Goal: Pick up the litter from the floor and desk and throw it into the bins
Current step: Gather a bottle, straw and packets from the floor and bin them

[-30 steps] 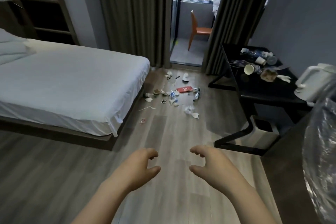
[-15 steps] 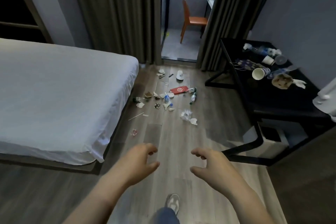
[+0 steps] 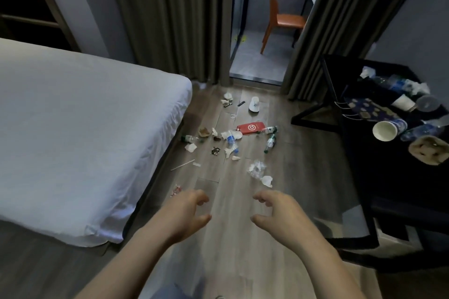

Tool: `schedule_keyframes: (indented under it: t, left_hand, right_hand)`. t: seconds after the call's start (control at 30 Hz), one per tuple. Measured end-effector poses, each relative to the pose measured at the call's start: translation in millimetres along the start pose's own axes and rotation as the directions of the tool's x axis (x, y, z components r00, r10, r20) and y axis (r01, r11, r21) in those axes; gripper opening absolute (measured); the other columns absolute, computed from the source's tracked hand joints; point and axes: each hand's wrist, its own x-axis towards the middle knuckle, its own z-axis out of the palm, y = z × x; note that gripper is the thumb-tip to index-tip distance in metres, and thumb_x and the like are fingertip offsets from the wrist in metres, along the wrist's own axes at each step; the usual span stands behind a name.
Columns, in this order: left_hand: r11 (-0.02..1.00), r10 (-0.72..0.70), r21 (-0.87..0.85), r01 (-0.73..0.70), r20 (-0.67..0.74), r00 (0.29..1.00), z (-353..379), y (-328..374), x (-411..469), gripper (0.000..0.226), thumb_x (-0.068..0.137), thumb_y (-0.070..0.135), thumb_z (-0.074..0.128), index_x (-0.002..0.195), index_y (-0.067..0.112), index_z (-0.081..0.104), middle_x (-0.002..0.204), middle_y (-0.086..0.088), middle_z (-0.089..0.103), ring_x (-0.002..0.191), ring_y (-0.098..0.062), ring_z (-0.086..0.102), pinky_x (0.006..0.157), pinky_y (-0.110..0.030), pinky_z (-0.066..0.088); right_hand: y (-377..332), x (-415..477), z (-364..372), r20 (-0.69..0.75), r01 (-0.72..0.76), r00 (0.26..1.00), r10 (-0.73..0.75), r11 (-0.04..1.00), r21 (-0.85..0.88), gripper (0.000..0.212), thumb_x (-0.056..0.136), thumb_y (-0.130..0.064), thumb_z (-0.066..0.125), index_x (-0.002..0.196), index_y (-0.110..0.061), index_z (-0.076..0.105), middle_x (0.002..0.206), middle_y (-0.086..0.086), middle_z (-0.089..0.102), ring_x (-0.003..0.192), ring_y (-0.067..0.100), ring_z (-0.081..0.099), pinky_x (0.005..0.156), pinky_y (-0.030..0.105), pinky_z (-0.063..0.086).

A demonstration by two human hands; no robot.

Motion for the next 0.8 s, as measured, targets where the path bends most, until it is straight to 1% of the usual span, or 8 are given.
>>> schedule_keyframes:
  t: [0.2,0.37,0.53,0.63,0.7,0.8]
  left_hand:
    - [0.999,-0.012,-0.034,0.013,0.024,1.000,-14.5,-9.9,72.0,0.044,0.088,0.039,0.059,0.129,0.024,0.052,0.127,0.006,0.055,0.111,-0.009,0.055,0.095,-0.024,0.045]
    - [0.997,-0.026,-0.072,0.027,0.018,1.000,-34.9,-31.0,145.5,0.044,0.087,0.040,0.060,0.127,0.025,0.054,0.123,0.007,0.057,0.107,-0.008,0.056,0.092,-0.025,0.047]
    - [0.994,-0.029,-0.107,0.034,0.047,0.998,-68.4,-57.2,226.3,0.043,0.087,0.041,0.059,0.127,0.027,0.054,0.122,0.008,0.056,0.105,-0.007,0.055,0.092,-0.026,0.048]
    - [0.991,-0.024,-0.134,0.032,0.058,0.998,-91.4,-72.9,271.8,0.041,0.087,0.040,0.059,0.126,0.027,0.054,0.121,0.008,0.057,0.105,-0.007,0.055,0.090,-0.023,0.046]
    - [0.992,-0.022,-0.122,0.028,0.054,0.998,-106.3,-82.8,301.8,0.041,0.087,0.038,0.059,0.125,0.025,0.055,0.122,0.006,0.058,0.106,-0.009,0.056,0.087,-0.021,0.044]
    - [0.993,-0.042,-0.112,0.048,0.054,0.998,-122.2,-94.6,339.7,0.039,0.086,0.038,0.059,0.122,0.022,0.057,0.120,0.003,0.060,0.105,-0.013,0.057,0.086,-0.025,0.046]
  right_hand:
    - [2.4,72.5,-15.7,0.052,0.000,0.999,0.000,1.000,-0.008,0.050,0.080,-0.031,0.066,0.129,-0.029,0.055,0.125,-0.006,0.056,0.117,0.007,0.052,0.085,0.019,0.039]
    - [-8.1,150.2,-30.3,0.069,-0.007,0.998,0.008,1.000,-0.017,0.051,0.081,-0.032,0.066,0.131,-0.028,0.055,0.127,-0.007,0.055,0.118,0.007,0.051,0.089,0.020,0.040]
    - [-26.7,235.2,-41.7,0.111,-0.037,0.993,0.041,0.999,-0.033,0.051,0.081,-0.034,0.066,0.131,-0.029,0.054,0.130,-0.009,0.054,0.116,0.005,0.051,0.088,0.018,0.040]
    - [-42.3,283.3,-48.0,0.138,-0.046,0.989,0.055,0.997,-0.070,0.051,0.082,-0.034,0.065,0.132,-0.030,0.053,0.131,-0.010,0.053,0.118,0.006,0.050,0.091,0.019,0.041]
    - [-50.7,315.2,-51.5,0.134,-0.042,0.990,0.051,0.996,-0.076,0.051,0.082,-0.034,0.065,0.132,-0.029,0.054,0.131,-0.009,0.054,0.117,0.007,0.051,0.094,0.022,0.043]
    - [-58.3,357.7,-57.5,0.160,-0.042,0.986,0.055,0.996,-0.083,0.051,0.082,-0.032,0.065,0.132,-0.029,0.054,0.131,-0.008,0.054,0.115,0.008,0.053,0.094,0.023,0.045]
